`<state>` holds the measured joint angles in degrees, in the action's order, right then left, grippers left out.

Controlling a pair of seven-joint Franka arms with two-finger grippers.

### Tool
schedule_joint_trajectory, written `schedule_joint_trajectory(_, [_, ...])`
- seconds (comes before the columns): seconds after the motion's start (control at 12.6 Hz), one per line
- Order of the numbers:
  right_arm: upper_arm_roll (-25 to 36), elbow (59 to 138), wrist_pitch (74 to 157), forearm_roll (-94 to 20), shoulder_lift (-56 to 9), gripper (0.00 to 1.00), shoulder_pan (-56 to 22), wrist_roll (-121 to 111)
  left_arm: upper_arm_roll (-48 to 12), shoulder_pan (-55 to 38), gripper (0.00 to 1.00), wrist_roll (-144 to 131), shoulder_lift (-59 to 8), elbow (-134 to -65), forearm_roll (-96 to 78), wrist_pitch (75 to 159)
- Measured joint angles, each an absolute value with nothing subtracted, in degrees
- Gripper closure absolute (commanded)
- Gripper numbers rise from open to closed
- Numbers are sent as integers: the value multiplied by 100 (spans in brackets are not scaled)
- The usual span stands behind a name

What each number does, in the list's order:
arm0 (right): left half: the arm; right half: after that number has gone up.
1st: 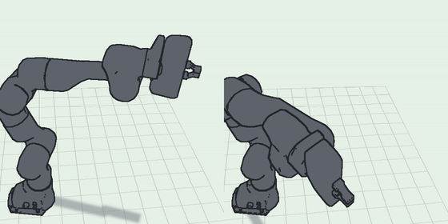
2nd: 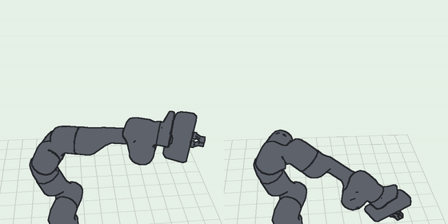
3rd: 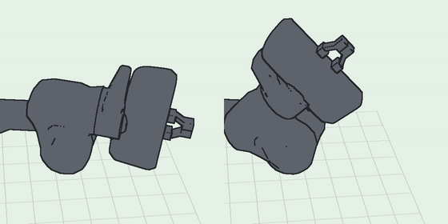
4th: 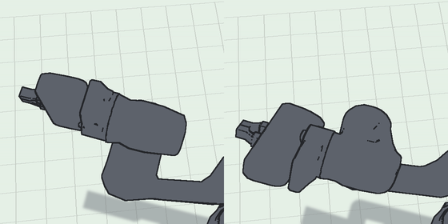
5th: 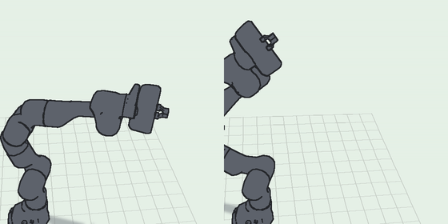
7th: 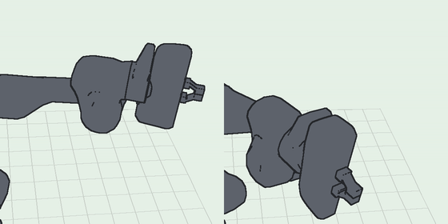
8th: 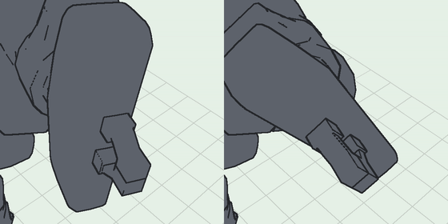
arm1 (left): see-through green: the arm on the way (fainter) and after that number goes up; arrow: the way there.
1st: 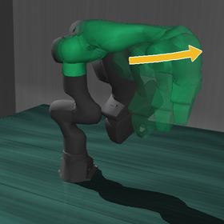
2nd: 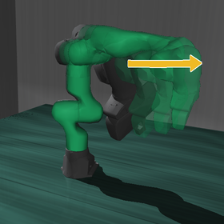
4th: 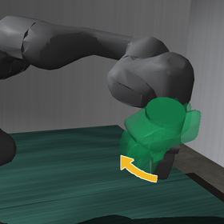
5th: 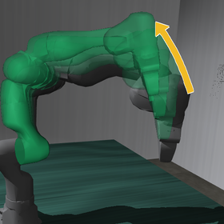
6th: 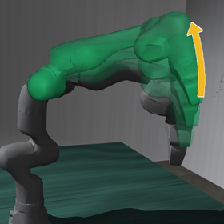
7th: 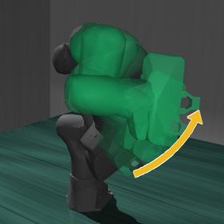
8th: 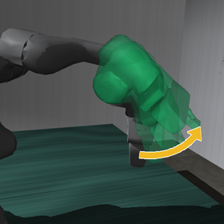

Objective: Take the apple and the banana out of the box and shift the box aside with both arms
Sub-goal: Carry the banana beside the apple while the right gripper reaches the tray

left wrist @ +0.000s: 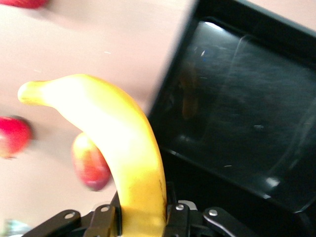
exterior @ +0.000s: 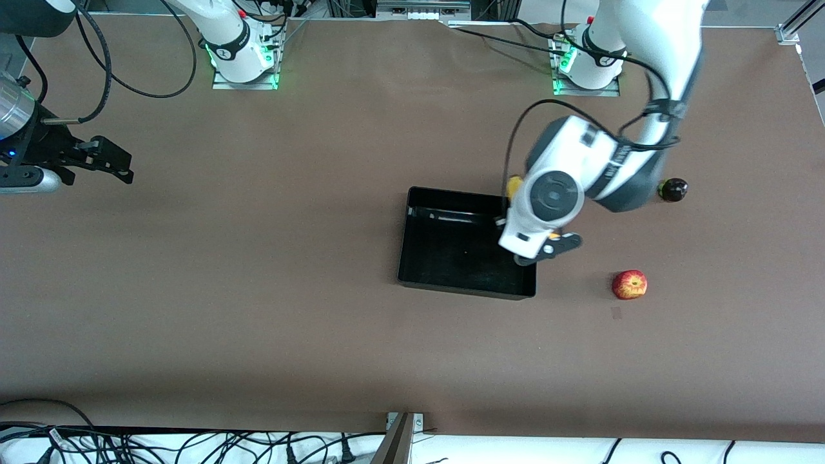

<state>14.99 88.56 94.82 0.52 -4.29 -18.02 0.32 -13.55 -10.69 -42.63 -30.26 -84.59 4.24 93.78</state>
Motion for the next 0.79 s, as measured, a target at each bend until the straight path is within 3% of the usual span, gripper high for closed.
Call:
schedule_joint_trajectory(0.47, [1422, 8857, 9485, -4, -446, 0, -1978, 18, -1284, 1116, 100, -838, -3063, -8214, 918, 9348])
schedule_joint_trajectory(0.79, [1387, 8923, 9480, 51, -1025, 0, -2558, 19, -1034, 1694, 100, 159, -3709, -8234, 990, 11023])
